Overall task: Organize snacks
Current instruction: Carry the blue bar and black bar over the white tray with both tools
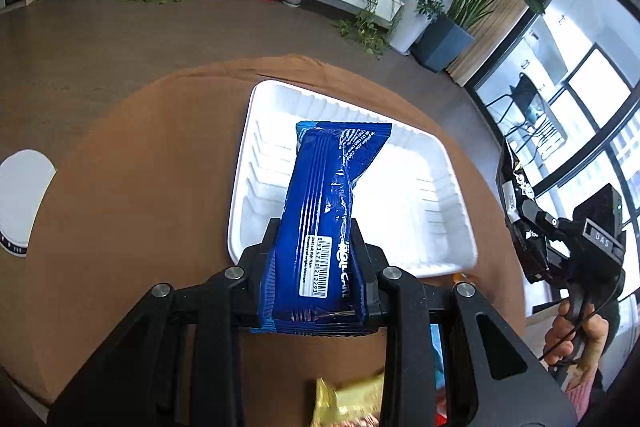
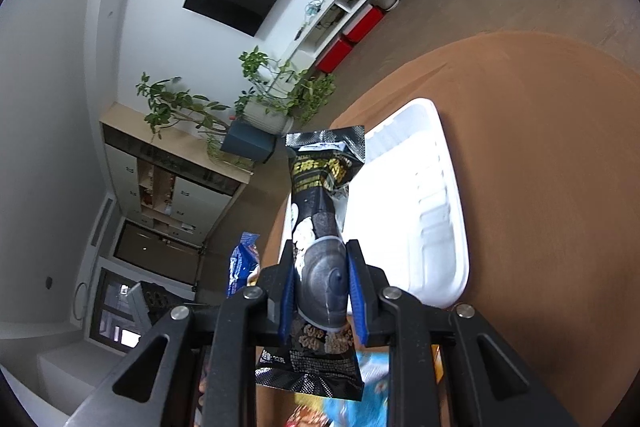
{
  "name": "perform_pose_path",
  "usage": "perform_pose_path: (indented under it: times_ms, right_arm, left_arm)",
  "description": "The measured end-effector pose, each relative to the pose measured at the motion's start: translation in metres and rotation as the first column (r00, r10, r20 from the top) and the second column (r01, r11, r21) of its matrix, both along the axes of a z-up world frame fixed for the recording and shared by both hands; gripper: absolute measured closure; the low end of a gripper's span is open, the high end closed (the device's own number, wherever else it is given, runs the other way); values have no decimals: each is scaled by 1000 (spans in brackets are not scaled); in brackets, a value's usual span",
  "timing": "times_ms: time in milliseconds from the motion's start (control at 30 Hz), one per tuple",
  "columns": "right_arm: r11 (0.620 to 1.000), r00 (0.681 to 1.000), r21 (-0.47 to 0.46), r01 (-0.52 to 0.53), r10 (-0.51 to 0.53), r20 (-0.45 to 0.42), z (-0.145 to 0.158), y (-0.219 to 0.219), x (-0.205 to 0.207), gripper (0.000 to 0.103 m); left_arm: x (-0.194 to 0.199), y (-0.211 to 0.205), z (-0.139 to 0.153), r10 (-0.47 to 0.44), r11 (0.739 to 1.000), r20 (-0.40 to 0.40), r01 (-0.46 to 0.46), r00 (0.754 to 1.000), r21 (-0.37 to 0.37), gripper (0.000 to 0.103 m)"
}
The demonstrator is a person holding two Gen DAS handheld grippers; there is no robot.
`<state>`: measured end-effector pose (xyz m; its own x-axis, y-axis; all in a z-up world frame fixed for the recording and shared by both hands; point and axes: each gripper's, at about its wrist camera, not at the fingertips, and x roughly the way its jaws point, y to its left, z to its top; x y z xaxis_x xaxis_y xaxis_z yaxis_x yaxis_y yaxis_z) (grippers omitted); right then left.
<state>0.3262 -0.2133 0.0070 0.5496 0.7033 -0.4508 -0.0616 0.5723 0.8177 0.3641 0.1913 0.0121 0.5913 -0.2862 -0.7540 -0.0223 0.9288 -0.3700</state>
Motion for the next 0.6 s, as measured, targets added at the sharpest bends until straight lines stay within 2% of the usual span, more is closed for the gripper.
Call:
perform_pose_path:
  times_ms: [133, 300, 400, 500, 600]
  right_arm:
    - [1000, 1000, -22, -3, 3, -14, -14, 5, 14, 78]
    - [995, 1000, -97, 7, -8, -11, -25, 13, 30, 76]
    - [984, 1000, -178, 29, -28, 6, -27, 16, 35, 72]
    - [976, 999, -211, 42, -39, 18, -29, 15, 36, 70]
    - [971, 999, -238, 39, -32, 33, -28, 16, 36, 64]
  left_arm:
    - [15, -4, -10, 10, 1000, -9, -10, 1000, 23, 76]
    - [30, -15, -19, 10, 996, -13, -9, 1000, 94, 75]
    - [43, -21, -27, 15, 990, -5, -15, 1000, 142, 75]
    - [48, -25, -32, 20, 985, 4, -21, 1000, 174, 75]
    - [52, -26, -33, 21, 980, 11, -23, 1000, 196, 75]
